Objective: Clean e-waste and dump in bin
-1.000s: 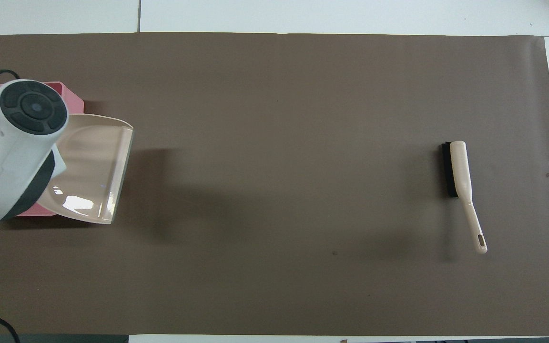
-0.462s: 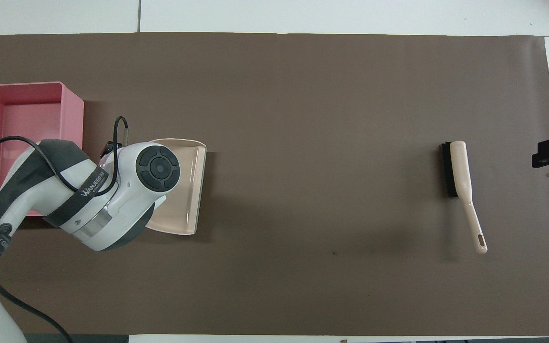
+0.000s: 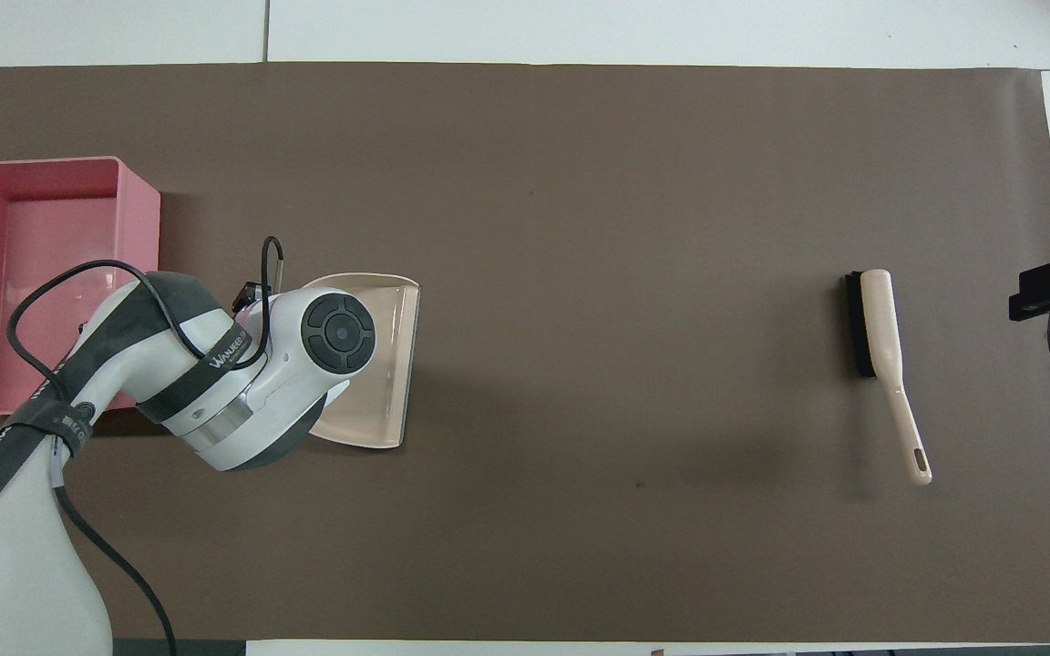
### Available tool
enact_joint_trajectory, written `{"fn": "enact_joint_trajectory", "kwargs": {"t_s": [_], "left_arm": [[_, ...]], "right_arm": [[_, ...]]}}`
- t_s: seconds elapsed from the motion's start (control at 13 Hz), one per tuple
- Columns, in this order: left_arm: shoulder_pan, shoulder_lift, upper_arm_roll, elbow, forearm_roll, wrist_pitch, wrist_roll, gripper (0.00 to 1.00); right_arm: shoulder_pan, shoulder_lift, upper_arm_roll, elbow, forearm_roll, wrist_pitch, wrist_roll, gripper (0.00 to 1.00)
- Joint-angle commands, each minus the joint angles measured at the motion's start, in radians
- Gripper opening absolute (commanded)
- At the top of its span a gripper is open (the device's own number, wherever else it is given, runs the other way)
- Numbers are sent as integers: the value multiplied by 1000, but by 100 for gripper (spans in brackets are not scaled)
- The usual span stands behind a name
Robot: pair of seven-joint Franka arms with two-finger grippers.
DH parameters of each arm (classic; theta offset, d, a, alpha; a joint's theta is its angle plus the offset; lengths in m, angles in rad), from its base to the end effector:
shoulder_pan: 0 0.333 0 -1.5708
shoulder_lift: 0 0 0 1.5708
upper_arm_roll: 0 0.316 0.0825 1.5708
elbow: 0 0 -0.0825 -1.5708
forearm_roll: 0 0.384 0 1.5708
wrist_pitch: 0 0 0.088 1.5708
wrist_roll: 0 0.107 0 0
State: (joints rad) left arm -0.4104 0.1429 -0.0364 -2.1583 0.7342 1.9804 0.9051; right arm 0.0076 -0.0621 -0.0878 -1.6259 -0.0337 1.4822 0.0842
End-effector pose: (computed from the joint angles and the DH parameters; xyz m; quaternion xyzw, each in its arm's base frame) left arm 0.4948 -0.1900 0.3219 -0.5981 0.7282 0.2128 0.2582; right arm 0.5231 -0.0474 0.6248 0.9956 -0.0826 -0.0409 0.0142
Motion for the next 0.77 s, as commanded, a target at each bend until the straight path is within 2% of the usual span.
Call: {"fn": "enact_joint_trajectory", "kwargs": {"t_s": [0.0,0.15,0.31,0.46,0.54,0.69], "left_arm": [[-18,-32,15,-17,-22,6,-2,52],[-5,-90,18,-11,-91,-55,-2,94],[30,-143,23,12,-145,-109,-17,97],[99,-195,24,20,-162,-117,-72,97],[119,-216,26,20,-208,-123,-77,97],[163,-230,26,22,-233,-152,-147,97]], "right_arm": [[9,41,3,60,-22,-36,6,100],[12,33,16,57,-22,-46,5,100],[15,27,16,51,-20,-45,0,100],[20,24,17,50,-20,-48,-9,100],[22,24,19,50,-22,-51,-11,100],[20,25,23,50,-25,-45,-23,100]]}}
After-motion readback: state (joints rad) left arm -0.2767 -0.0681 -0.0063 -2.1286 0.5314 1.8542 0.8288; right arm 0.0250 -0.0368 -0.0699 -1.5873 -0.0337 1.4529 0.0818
